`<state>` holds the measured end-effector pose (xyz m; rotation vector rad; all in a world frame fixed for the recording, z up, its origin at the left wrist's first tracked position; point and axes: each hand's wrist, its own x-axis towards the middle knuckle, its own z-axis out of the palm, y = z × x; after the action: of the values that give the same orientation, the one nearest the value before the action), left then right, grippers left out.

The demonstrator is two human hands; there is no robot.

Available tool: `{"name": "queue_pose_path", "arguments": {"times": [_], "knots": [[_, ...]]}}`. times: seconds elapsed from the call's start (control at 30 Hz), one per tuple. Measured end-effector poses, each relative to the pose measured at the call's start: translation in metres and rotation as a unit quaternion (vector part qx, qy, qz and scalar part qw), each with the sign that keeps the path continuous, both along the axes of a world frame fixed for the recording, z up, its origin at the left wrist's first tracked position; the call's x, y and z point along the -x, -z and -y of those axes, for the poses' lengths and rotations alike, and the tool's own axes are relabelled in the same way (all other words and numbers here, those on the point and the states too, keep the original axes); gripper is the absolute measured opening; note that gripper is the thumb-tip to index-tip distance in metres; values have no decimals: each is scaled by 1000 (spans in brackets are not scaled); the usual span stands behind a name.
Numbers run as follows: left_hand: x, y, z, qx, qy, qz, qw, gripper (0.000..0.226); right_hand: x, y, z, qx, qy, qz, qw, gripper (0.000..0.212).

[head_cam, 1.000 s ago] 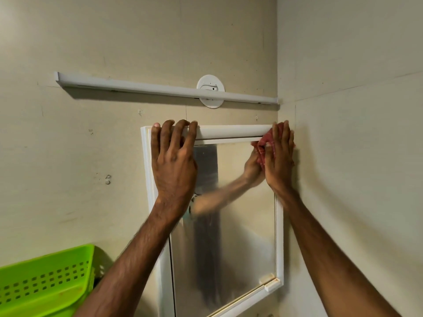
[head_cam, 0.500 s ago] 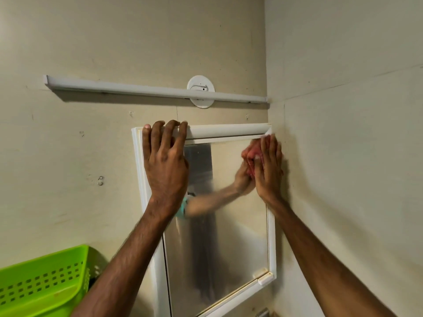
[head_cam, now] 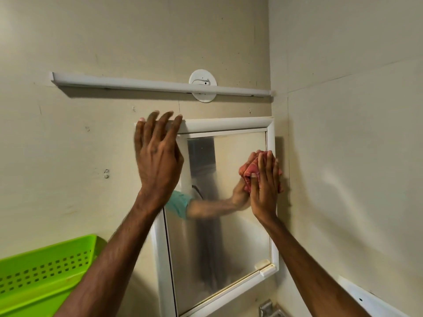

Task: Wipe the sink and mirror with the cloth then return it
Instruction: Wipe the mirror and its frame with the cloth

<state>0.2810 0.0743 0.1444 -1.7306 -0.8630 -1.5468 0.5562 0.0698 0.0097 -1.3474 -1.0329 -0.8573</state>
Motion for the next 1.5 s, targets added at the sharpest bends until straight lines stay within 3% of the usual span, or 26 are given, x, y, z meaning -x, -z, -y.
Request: {"name": "queue_pose_path", "arguments": {"times": [0.17, 0.33, 0.5, 0.57, 0.73, 0.9, 1.0, 1.1, 1.2, 1.27, 1.33, 1.4, 1.5], "knots": [[16, 2, -9, 14, 74, 35, 997, 51, 60, -9, 4, -15, -62, 7, 998, 59], [13, 3, -9, 4, 75, 38, 996, 55, 144, -4, 1, 43, -116, 161, 979, 79], [13, 4, -7, 5, 28, 39, 999, 56, 114, -8, 4, 67, -67, 290, 952, 69], [13, 3, -6, 3, 32, 44, 999, 55, 80, -12, 3, 52, -67, 242, 966, 76], [11, 4, -5, 0, 51, 49, 997, 57, -6, -23, 5, 19, -8, 38, 999, 57], [9, 4, -6, 2, 70, 57, 996, 57, 50, -25, 8, 3, -20, -41, 999, 58], [10, 4, -5, -1, 76, 51, 996, 58, 121, -12, 8, 42, -107, 105, 988, 63], [13, 3, -6, 8, 88, 46, 995, 61, 158, -5, 7, 93, -104, 272, 952, 77], [17, 3, -9, -8, 84, 35, 996, 57, 125, -18, 7, 93, -77, 318, 940, 78], [19, 3, -11, -17, 82, 29, 996, 55, 81, -23, 8, 71, -87, 245, 963, 64], [18, 3, -12, -15, 91, 33, 995, 55, 35, -27, 7, 31, -78, 90, 992, 57], [15, 4, -12, -7, 107, 42, 993, 56, 13, -28, 4, 7, -33, -29, 999, 57], [12, 4, -11, 1, 123, 43, 991, 57, 37, -29, -1, -7, -16, -57, 998, 57]]}}
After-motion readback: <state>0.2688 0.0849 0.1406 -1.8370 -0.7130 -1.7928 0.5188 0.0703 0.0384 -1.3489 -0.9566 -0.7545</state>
